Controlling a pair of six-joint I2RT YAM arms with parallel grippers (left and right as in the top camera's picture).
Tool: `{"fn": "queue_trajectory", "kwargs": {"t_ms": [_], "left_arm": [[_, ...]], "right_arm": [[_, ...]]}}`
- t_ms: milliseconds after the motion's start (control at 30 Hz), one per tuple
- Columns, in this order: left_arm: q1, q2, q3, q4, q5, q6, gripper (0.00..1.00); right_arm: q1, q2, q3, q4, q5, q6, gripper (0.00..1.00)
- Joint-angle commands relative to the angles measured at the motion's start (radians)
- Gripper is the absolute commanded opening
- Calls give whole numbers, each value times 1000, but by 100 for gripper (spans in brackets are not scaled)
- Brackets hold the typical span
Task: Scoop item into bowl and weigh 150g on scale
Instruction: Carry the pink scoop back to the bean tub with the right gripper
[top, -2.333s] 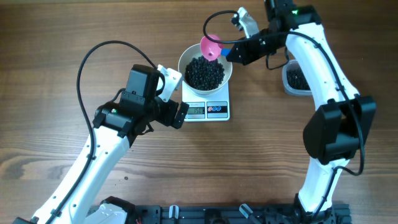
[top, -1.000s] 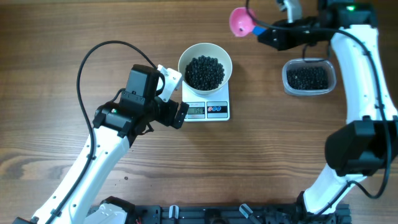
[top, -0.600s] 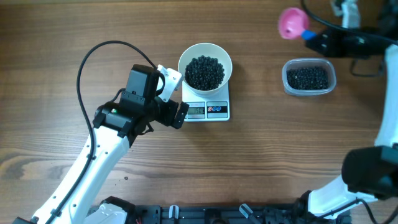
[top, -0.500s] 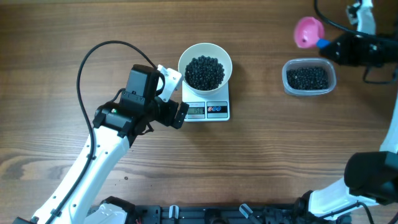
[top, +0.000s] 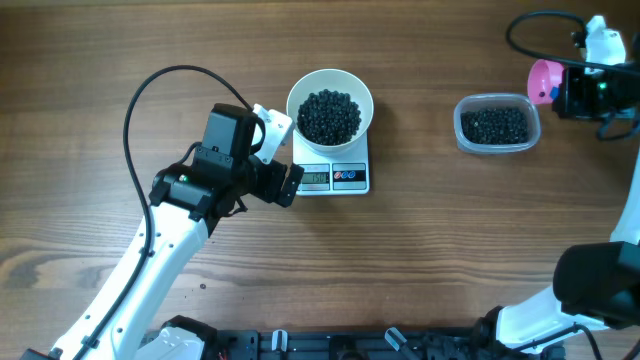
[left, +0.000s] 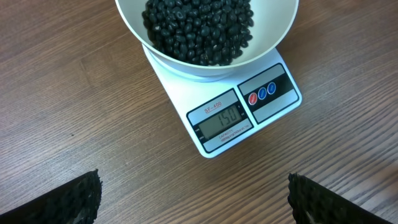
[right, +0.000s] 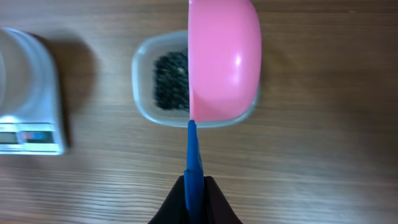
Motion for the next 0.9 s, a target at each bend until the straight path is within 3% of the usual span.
{"fn": "queue_trajectory", "kwargs": {"t_ms": [0,167,400,567,867], "left_arm": [[6,-12,-6,0,-6,12,100],[6,-12,-6,0,-6,12,100],[6,-12,-6,0,-6,12,100],[6,-12,-6,0,-6,12,100],[6,-12,-6,0,-6,12,100]], "right_arm": [[86,-9,-9,14,218,17,4],[224,9,-13,14,480,19,4],[279,16,-38,13,563,24,4],[280,16,-53,14,553,50,4],[280,16,-53,108,322,49,4]]}}
